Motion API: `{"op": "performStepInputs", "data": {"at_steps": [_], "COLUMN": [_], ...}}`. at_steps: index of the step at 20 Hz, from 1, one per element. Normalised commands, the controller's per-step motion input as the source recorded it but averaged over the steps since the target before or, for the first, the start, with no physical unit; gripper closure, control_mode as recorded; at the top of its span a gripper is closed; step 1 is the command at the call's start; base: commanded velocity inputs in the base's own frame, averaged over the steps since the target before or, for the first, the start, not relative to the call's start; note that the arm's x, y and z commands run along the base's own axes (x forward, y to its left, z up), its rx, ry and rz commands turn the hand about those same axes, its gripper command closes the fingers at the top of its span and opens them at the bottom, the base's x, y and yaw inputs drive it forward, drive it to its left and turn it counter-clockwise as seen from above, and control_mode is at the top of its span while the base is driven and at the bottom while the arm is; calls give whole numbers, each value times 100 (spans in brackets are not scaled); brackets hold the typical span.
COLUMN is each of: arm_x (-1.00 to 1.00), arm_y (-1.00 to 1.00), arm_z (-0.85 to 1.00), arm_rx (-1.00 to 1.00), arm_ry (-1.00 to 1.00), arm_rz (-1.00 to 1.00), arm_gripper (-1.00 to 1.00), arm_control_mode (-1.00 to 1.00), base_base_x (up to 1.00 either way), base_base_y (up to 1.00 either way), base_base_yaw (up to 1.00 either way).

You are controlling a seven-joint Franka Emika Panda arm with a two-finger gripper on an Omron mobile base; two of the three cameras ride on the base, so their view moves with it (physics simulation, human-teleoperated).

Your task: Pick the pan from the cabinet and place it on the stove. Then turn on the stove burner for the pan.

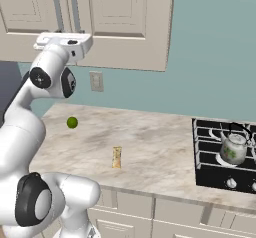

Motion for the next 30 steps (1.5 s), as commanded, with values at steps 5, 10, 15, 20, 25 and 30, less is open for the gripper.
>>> {"op": "performStepInputs", "data": {"at_steps": [5, 10, 15, 20, 25, 30], "arm_x": [17, 20, 22, 25, 27, 35], "arm_y": [0, -1, 0, 0, 0, 7], "arm_z": [6, 0, 0, 0, 0, 0], "arm_rx": [0, 0, 0, 0, 0, 0], "arm_ry": [0, 0, 0, 0, 0, 0], "arm_rz": [0, 0, 0, 0, 0, 0], "arm_gripper": [-100, -100, -100, -100, -100, 100], "arm_control_mode": [-100, -100, -100, -100, -100, -100], "base_base_x": [0, 0, 0, 0, 0, 0], "base_base_y": [0, 0, 0, 0, 0, 0], "base_base_yaw": [0, 0, 0, 0, 0, 0]}}
